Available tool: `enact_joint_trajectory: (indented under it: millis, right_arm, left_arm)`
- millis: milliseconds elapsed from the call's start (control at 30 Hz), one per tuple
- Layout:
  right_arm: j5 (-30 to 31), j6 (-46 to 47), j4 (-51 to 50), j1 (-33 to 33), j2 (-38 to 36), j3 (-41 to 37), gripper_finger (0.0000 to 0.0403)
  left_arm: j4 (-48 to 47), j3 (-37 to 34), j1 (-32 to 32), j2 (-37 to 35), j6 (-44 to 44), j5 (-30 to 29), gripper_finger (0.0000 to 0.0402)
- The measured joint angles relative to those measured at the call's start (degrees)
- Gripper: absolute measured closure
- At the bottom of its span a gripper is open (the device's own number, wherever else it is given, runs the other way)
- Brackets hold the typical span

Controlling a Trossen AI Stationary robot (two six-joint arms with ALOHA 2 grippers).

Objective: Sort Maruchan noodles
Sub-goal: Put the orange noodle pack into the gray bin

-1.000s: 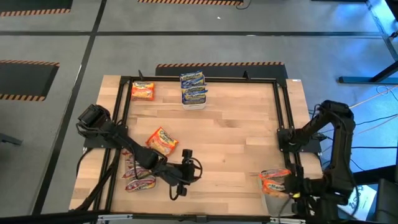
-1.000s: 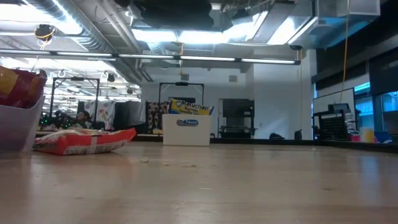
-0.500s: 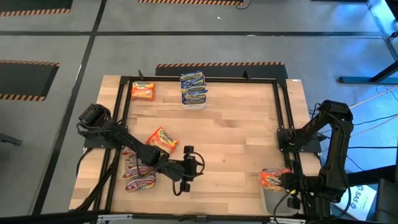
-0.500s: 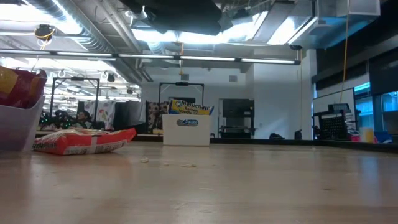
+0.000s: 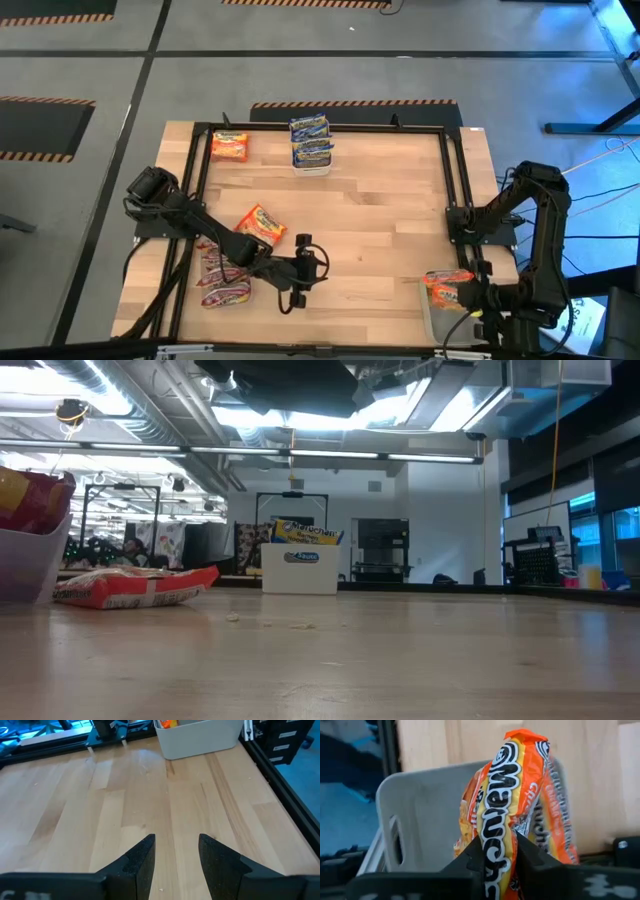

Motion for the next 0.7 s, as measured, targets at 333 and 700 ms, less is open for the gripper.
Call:
enact_joint_trajectory:
  millis: [333,700]
  right_arm:
    - [6.63,-0.47,8.04,-0.07,0.13,-6.40,0.0360]
    - [3.18,1.72,17.12,-0.13,0.24,-17.57,0.0360]
  left_arm:
    - [-0.02,0.00,0.20,0.00,0.14,0.00,0.0257]
    - [-0.26,0.00,0.61,0.00,0.21,-0.03,0.0257]
